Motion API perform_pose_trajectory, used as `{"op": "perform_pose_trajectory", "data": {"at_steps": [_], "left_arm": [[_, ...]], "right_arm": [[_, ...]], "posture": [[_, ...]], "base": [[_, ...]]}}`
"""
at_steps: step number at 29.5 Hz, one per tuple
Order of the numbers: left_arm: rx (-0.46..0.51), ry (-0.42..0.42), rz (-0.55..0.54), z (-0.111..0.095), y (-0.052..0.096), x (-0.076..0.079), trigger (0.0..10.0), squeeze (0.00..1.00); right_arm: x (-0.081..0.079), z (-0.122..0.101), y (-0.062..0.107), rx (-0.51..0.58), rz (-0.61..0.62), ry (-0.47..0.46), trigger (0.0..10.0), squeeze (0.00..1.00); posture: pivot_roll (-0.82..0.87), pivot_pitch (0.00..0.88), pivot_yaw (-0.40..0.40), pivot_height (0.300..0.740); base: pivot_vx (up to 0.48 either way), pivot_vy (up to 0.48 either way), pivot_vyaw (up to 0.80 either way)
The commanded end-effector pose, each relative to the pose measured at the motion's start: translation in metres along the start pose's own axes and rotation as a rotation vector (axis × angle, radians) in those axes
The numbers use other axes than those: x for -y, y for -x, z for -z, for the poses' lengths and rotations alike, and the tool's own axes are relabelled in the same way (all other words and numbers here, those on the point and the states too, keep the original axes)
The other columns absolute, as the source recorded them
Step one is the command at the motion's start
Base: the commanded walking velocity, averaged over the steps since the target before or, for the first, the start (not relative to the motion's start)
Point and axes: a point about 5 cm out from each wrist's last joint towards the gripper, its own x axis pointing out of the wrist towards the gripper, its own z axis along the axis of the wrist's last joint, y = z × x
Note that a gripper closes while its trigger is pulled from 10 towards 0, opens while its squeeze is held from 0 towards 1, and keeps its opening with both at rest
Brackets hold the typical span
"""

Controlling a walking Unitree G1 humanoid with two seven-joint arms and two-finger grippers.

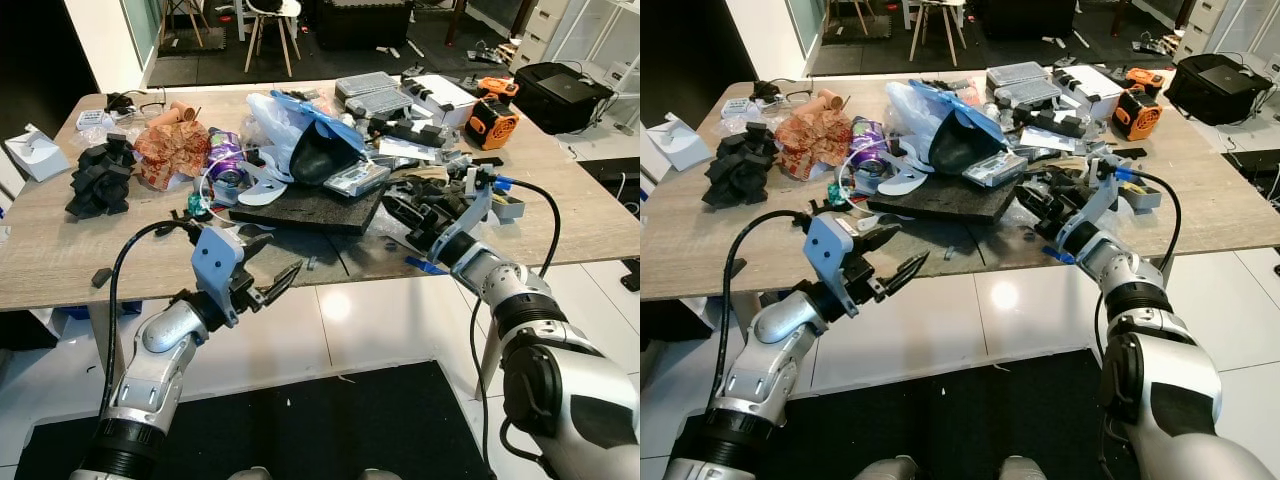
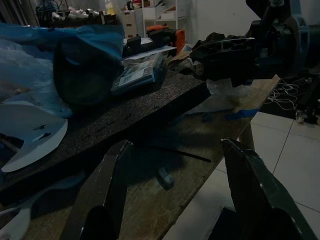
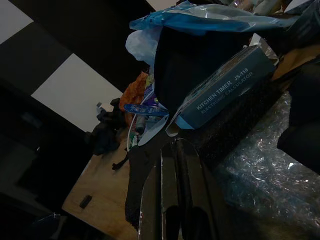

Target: Picking trash to rubbish bin

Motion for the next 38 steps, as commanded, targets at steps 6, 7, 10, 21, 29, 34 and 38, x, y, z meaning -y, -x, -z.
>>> {"op": "perform_pose_trajectory", "data": {"at_steps": [6,7,10,21,29,34,38], "left_arm": [[-0.020,-0.021,0.019,0.001,0.003,0.001,10.0,0.00],[-0.020,-0.022,0.020,0.001,0.003,0.001,10.0,0.00],[-0.021,-0.024,0.022,0.001,0.003,0.001,10.0,0.00],[-0.022,-0.020,0.033,0.001,0.002,0.003,10.0,0.00],[-0.020,-0.047,0.058,-0.005,0.003,0.001,10.0,0.00],[-0.018,-0.070,0.076,-0.012,0.005,-0.002,10.0,0.00],[-0.011,-0.087,0.084,-0.019,0.006,-0.004,10.0,0.00]], "right_arm": [[0.009,0.008,0.005,-0.077,0.084,0.084,10.0,0.63],[0.008,0.009,0.005,-0.075,0.075,0.062,10.0,1.00],[0.006,0.010,0.004,-0.080,0.047,0.031,10.0,1.00],[0.003,0.018,0.003,-0.109,-0.002,-0.009,10.0,1.00],[0.005,0.029,0.001,-0.091,0.039,-0.083,10.0,1.00],[0.001,0.027,-0.004,-0.067,0.015,-0.099,10.0,1.00],[-0.004,0.022,-0.009,-0.044,-0.002,-0.100,10.0,0.17]], "posture": [[0.00,0.000,-0.024,0.740],[0.00,0.000,-0.025,0.740],[0.00,0.000,-0.025,0.740],[0.00,0.000,-0.025,0.740],[0.02,0.000,-0.016,0.740],[0.03,0.000,-0.006,0.740],[0.04,0.000,-0.001,0.740]], "base": [[0.000,0.000,0.00],[0.000,0.000,0.00],[0.000,0.000,0.00],[0.000,0.000,0.00],[0.000,0.000,0.00],[0.000,0.000,0.00],[0.000,0.000,0.00]]}}
